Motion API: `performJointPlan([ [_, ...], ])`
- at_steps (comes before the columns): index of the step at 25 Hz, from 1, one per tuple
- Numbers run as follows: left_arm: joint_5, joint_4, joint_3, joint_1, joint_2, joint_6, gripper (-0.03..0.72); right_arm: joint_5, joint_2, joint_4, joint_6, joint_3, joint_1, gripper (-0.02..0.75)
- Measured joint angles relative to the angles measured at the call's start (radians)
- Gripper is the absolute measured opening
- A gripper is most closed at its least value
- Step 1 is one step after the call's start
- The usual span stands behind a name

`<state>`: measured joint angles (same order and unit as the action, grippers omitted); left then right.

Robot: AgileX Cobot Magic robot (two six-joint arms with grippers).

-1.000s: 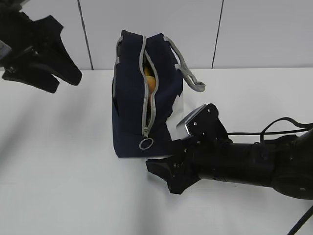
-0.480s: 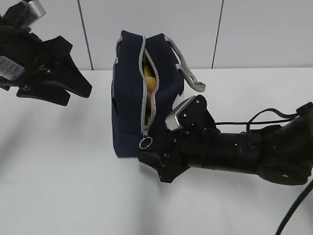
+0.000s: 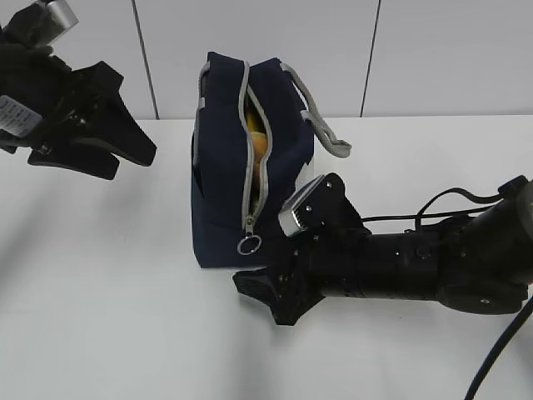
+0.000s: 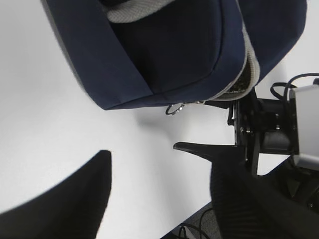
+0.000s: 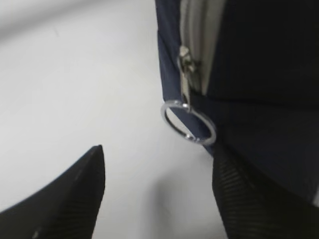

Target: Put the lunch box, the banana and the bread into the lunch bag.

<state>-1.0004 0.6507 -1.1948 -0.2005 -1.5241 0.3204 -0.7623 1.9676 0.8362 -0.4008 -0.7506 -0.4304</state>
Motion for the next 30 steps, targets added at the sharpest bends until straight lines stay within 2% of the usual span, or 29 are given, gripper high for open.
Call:
performJointPlan([
  [4,0.000,-0.002,0.000,0.000,0.000,0.000,0.434,0.110,0.000,0.004,-0.003,0.000,0.000,0.498],
  [7,0.000,-0.003,0.000,0.000,0.000,0.001,0.434,0.129,0.000,0.010,-0.006,0.000,0.000,0.498],
  [13,0.000,-0.005,0.000,0.000,0.000,0.004,0.434,0.020,0.000,0.053,-0.027,0.000,0.000,0.498],
  [18,0.000,-0.006,0.000,0.000,0.000,0.005,0.434,-0.005,0.000,0.055,-0.028,0.000,0.000,0.498],
  [30,0.000,-0.006,0.000,0.000,0.000,0.005,0.434,-0.045,0.000,-0.009,0.001,0.000,0.000,0.498],
])
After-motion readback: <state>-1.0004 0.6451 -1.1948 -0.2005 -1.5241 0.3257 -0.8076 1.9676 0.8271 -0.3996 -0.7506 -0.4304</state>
